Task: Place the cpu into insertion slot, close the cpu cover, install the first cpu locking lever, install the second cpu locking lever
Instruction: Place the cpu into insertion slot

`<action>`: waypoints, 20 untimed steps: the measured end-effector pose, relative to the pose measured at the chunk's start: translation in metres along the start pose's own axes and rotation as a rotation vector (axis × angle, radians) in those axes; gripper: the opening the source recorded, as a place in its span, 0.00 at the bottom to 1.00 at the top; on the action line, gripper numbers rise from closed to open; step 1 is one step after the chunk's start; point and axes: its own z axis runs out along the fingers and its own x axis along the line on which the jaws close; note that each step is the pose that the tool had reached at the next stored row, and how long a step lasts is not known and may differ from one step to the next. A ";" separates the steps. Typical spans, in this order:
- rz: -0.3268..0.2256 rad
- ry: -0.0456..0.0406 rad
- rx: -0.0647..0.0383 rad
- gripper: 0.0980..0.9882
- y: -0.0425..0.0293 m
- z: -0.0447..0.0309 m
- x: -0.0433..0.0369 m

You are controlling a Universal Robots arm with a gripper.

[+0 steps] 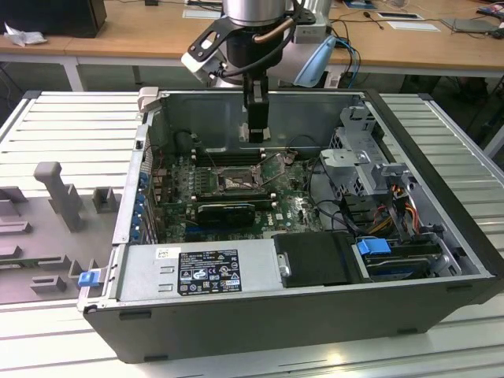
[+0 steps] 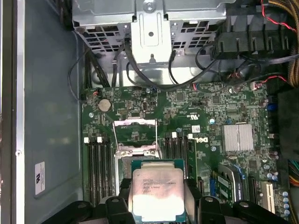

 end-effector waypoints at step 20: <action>-0.017 0.0035 0.000 0.48 -0.0070 0.0136 -0.0003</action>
